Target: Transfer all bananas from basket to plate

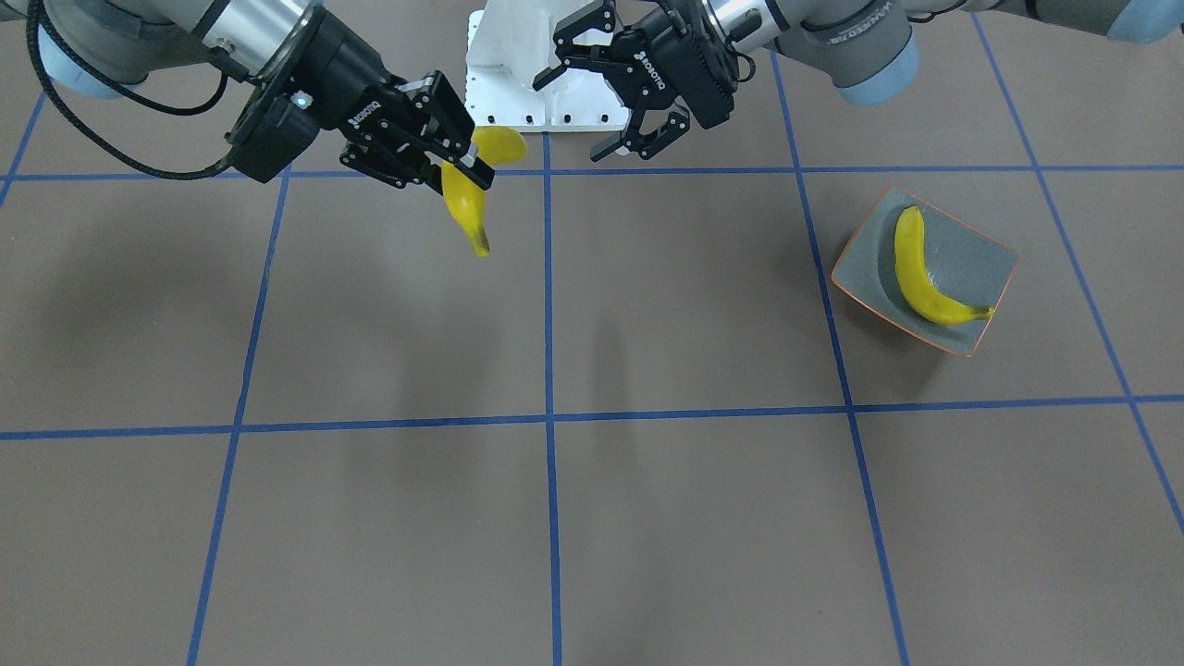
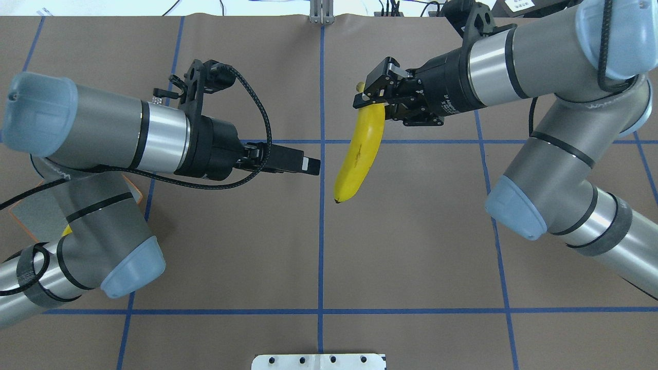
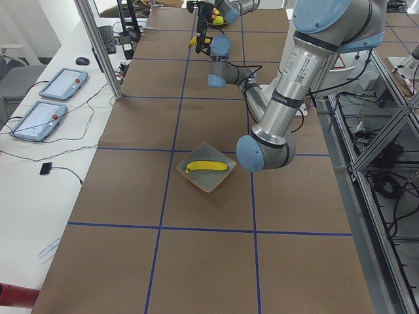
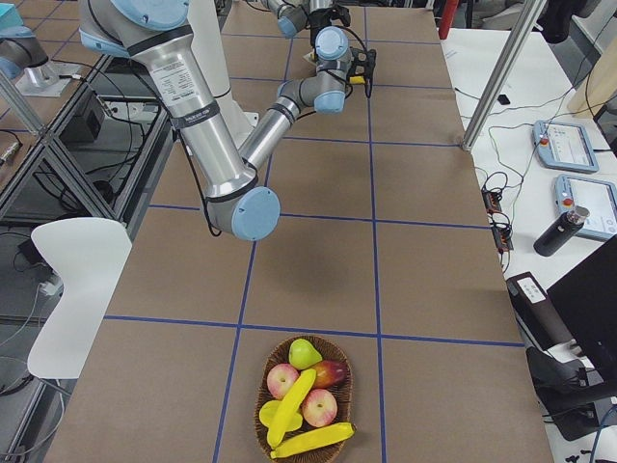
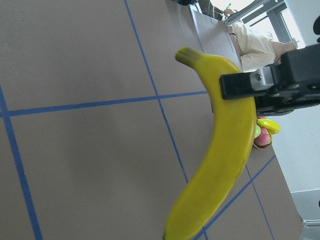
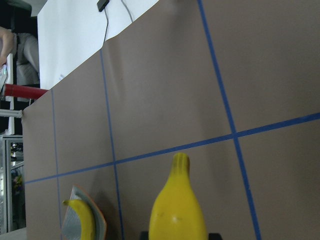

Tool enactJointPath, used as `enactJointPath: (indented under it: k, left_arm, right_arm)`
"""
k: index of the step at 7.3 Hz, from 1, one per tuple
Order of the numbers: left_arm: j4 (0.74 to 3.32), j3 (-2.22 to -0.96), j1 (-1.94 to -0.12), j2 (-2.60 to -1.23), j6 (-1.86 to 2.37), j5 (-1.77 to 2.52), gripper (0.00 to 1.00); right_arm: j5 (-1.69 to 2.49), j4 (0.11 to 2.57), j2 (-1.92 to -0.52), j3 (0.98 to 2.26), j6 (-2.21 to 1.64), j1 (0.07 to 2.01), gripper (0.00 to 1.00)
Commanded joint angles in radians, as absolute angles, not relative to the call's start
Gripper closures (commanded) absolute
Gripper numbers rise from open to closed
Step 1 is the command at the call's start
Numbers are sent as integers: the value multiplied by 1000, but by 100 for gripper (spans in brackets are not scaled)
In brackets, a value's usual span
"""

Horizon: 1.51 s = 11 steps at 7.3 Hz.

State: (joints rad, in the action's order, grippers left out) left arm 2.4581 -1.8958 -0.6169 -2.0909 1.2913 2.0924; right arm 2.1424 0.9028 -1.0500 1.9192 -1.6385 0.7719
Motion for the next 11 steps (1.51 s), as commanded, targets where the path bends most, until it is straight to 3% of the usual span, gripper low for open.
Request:
enactJointPath:
  k: [1,4,5,7,8,9,10,11]
  left_arm:
    - [2464,-1896,-591,-2103,1290,2092,0]
    - [2500,-1894,-562,-2109,1290,2092,1]
    - [2516,-1893,-554,-2109,1290,2092,7]
    - [2584,-1869,-520,-2109,1290,2091,33]
    - [2612,-1865,-511,-2109,1290,2091,56]
    - [2614,-1865,-509,-2108,1289,2092,93]
    - [2612,-1864,-509,-2103,1284,2092,100]
    - [2608,-1865,-509,-2099,1284,2092,100]
  right_arm:
    - [2108,897,-1043,1957,-1640,715,100]
    - [2091,896,-1043,1976,-1640,695,100]
    - [2089,897,-1043,1979,-1640,692,100]
    - [2091,896,-1042,1982,-1638,690,100]
    - [2091,896,-1043,1983,-1629,690,100]
    - [2091,896,-1042,1982,-1626,692,86]
    - [2062,896,-1032,1989,-1625,692,1]
    - [2013,897,-1020,1997,-1621,692,0]
